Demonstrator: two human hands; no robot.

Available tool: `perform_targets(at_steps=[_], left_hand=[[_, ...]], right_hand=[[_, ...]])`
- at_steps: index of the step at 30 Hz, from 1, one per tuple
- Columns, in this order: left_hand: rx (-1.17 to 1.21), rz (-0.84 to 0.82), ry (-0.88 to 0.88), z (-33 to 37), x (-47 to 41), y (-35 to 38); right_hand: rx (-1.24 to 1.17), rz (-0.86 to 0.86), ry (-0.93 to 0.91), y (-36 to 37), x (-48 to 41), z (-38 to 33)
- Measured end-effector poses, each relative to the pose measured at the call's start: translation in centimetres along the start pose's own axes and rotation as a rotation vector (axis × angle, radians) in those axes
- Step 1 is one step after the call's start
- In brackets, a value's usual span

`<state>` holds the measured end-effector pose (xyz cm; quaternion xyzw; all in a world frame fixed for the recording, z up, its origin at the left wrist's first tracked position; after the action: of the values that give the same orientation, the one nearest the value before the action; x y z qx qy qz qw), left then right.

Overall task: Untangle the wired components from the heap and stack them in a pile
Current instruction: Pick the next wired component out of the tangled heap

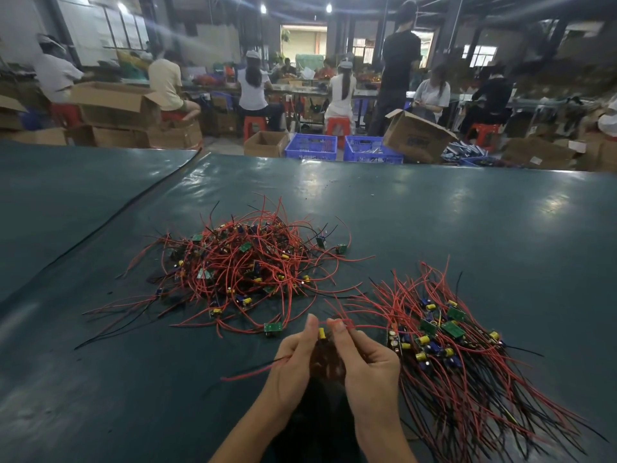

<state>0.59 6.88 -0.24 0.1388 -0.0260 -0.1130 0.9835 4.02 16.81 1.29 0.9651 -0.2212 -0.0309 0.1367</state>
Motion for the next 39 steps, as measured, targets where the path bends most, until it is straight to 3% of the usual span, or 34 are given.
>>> perform_targets(at_steps=[3,8,11,17,21,25,31,34,39], left_hand=[[-0.036,-0.002,0.035,0.7,0.0,-0.2],[-0.104,-0.024,0.097,1.8,-0.2,-0.7],[-0.137,-0.026,0.121,1.9,-0.3,-0.9],[-0.128,0.062,0.12,1.5,-0.4,-1.4],[-0.102,-0.005,0.118,1.2,-0.3,-0.8],[-0.174,-0.065,0.118,1.4,-0.2,-0.5],[-0.175,-0.046,0.101,1.8,-0.2,-0.7],[-0.139,0.036,0.075,1.7,-0.3,-1.0],[-0.11,0.049,0.055,1.4,-0.1,-0.8]], right_hand=[[-0.044,0.03,0.071,-0.1,-0.1,0.3],[-0.286,0.316,0.179,-4.7,-2.4,-0.6],[-0.313,0.349,0.15,-5.9,-2.6,-1.1],[-0.098,0.088,0.051,-1.9,-1.3,-0.4],[0.047,-0.102,-0.025,1.1,0.3,0.1],[0.076,0.079,0.014,-0.5,-0.5,0.3],[-0.248,0.394,0.102,-6.1,-2.8,-0.9],[-0.211,0.337,0.059,-5.4,-2.5,-1.1],[0.04,0.031,-0.018,-1.5,-1.0,0.0]])
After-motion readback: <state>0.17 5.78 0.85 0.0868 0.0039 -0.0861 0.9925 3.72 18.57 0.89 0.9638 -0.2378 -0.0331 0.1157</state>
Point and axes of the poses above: each hand's wrist, its own x-axis away from the middle knuckle, its own y-axis out of the palm, z = x × y, the point moved 6 cm from there along -x, towards the middle knuckle, and after that the axes turned 4 degrees about z, right-handed, at the moved point
